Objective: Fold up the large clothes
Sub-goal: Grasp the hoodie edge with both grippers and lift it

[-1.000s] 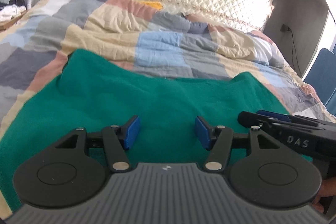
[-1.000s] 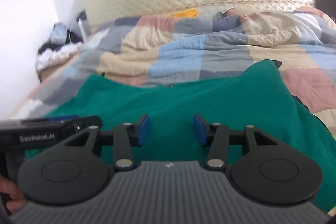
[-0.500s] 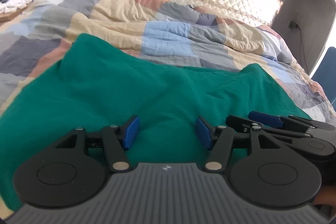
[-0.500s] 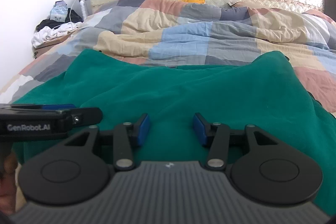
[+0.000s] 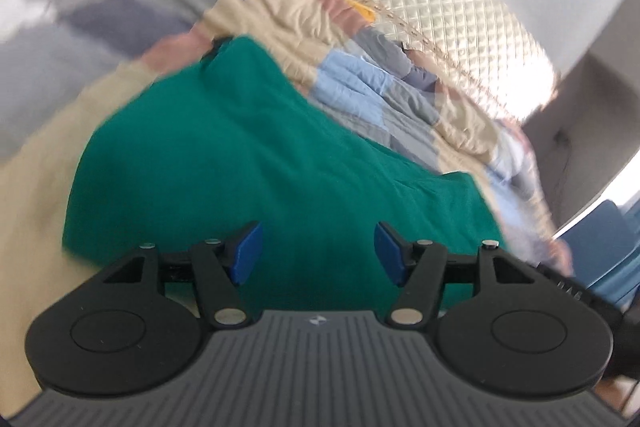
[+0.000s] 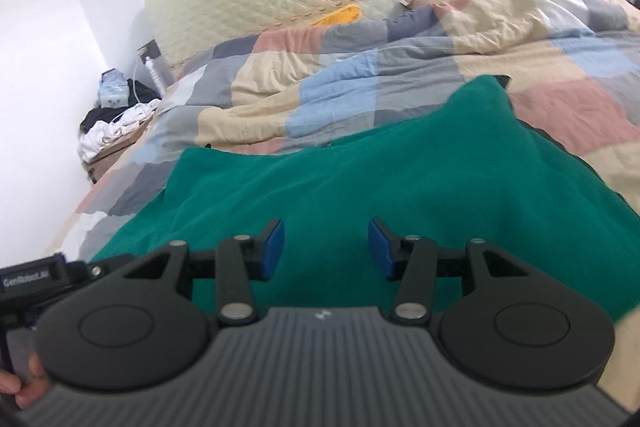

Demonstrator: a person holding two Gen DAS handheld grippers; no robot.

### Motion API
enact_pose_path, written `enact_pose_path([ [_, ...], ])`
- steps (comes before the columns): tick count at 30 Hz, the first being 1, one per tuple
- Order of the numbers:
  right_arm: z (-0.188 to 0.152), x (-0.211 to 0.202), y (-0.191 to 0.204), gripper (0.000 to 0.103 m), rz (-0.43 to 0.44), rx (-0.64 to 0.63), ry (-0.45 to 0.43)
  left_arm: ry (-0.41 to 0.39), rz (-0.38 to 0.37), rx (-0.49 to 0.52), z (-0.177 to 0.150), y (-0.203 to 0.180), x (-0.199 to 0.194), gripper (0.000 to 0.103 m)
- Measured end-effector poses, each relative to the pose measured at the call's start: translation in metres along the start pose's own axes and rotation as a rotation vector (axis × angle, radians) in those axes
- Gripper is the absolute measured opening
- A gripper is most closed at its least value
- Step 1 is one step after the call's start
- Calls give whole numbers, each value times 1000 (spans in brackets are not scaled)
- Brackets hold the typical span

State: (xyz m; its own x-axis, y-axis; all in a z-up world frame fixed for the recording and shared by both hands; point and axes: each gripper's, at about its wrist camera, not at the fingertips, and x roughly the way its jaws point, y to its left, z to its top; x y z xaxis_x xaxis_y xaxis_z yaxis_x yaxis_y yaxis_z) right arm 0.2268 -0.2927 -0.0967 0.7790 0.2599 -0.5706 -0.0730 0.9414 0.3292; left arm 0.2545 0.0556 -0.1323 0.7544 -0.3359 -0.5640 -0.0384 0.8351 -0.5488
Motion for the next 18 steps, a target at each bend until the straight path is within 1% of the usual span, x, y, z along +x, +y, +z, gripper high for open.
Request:
enact_pose_path([
  [2,-4,-12,-2,51,18,43,7,6,-12,-47,-5,7,-12,69],
  [4,-8,-20,-6,51,35,88,16,9,-9,-93,-11,14,-21,76],
  [6,-13,-26,-12,51,56,155,32,19,-15,-151,-15,23,-25,78],
  [9,-21,-29,-25,51,82,276,61,51,-34,-270,-21,43,-23,81],
  [12,-30,-25,-42,51,101,422,96,73,-49,-391,-22,64,-12,83],
  [13,-33,-23,-47,53,107,460,106,79,-54,-432,-22,71,-8,84],
  [14,-35,-20,-51,66,114,500,108,84,-57,-477,-23,78,-4,84],
  [15,-38,-19,-56,86,124,550,99,89,-63,-532,-25,87,-1,85],
  [16,-41,-17,-61,93,136,606,92,93,-71,-579,-27,93,3,85],
  [17,-44,-14,-65,97,144,652,94,97,-84,-626,-29,100,6,85],
  [18,-48,-11,-69,96,158,698,100,100,-100,-667,-31,106,9,85],
])
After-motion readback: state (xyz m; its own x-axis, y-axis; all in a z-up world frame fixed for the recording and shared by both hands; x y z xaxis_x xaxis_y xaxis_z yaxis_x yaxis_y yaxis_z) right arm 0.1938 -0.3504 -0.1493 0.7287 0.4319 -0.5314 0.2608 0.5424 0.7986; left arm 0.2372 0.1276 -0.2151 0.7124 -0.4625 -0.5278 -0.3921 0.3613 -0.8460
